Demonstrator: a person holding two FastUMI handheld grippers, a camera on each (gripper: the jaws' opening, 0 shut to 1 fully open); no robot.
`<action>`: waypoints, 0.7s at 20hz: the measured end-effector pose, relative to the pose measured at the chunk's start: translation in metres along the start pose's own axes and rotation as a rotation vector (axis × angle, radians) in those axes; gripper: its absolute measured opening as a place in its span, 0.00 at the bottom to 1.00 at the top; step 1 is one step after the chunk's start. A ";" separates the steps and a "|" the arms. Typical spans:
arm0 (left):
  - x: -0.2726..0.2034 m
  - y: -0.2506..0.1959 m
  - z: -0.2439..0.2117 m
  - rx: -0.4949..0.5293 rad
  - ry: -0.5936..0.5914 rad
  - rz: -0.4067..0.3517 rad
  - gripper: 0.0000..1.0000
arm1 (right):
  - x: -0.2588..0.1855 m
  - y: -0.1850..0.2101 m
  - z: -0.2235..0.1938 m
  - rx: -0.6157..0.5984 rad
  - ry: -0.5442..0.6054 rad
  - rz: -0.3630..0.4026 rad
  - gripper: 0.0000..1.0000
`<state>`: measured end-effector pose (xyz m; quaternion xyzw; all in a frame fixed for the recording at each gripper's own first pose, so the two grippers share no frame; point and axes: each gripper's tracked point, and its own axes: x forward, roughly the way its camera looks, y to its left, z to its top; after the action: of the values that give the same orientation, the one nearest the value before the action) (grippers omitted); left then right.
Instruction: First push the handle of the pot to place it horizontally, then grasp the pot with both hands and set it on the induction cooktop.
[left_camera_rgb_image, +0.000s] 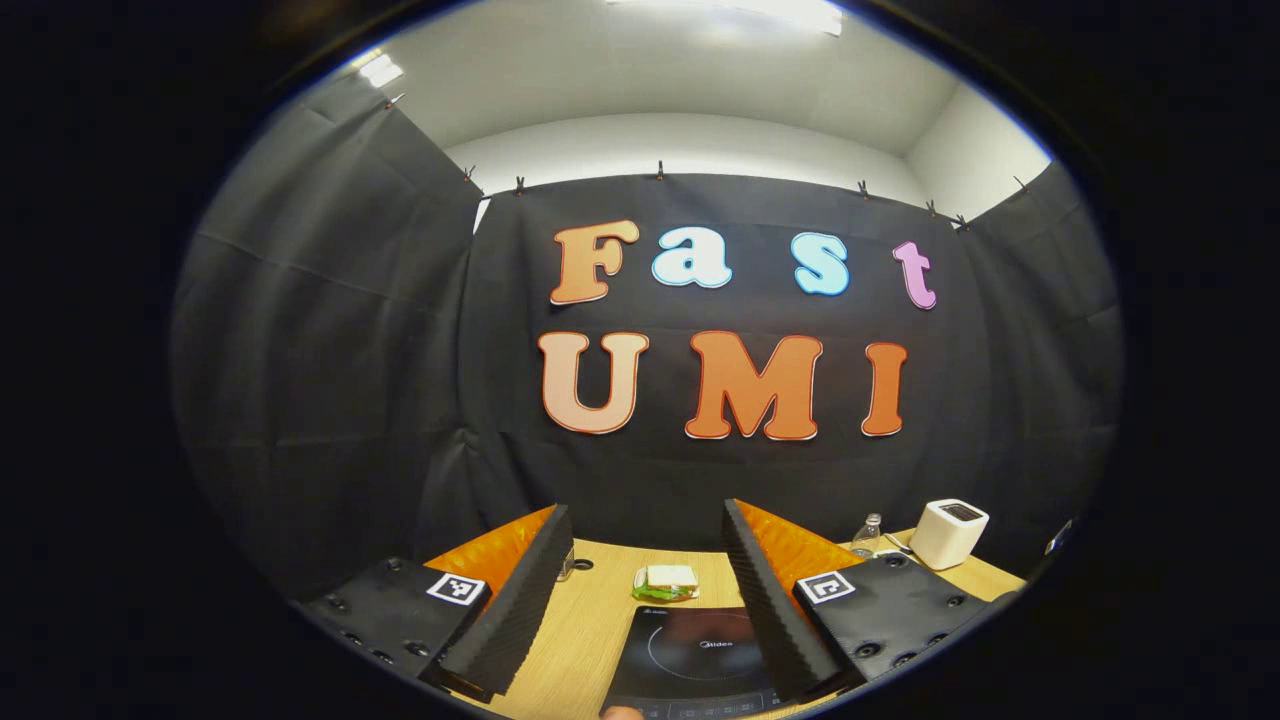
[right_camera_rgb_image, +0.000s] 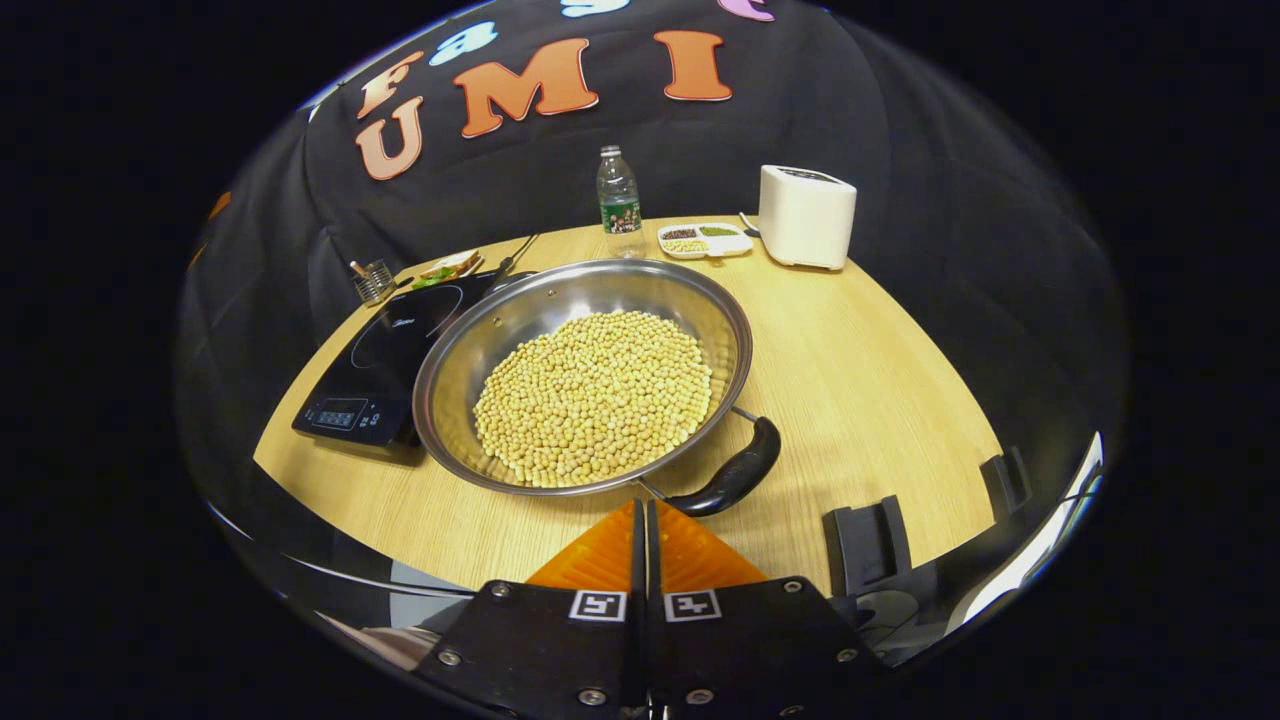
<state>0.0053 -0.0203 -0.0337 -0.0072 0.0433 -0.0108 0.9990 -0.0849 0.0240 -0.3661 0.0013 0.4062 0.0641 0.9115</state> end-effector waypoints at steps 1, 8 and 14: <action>0.000 0.001 0.000 0.001 -0.001 0.003 0.98 | 0.002 0.000 0.001 -0.005 -0.001 0.000 0.00; 0.001 0.001 -0.003 0.002 0.004 0.005 0.98 | 0.000 -0.007 0.004 0.019 -0.011 -0.002 0.00; 0.005 -0.004 -0.006 -0.001 0.015 0.004 0.98 | 0.004 -0.020 0.012 0.020 -0.021 -0.023 0.00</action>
<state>0.0092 -0.0241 -0.0399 -0.0075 0.0506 -0.0086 0.9987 -0.0710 0.0054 -0.3617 0.0062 0.3974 0.0494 0.9163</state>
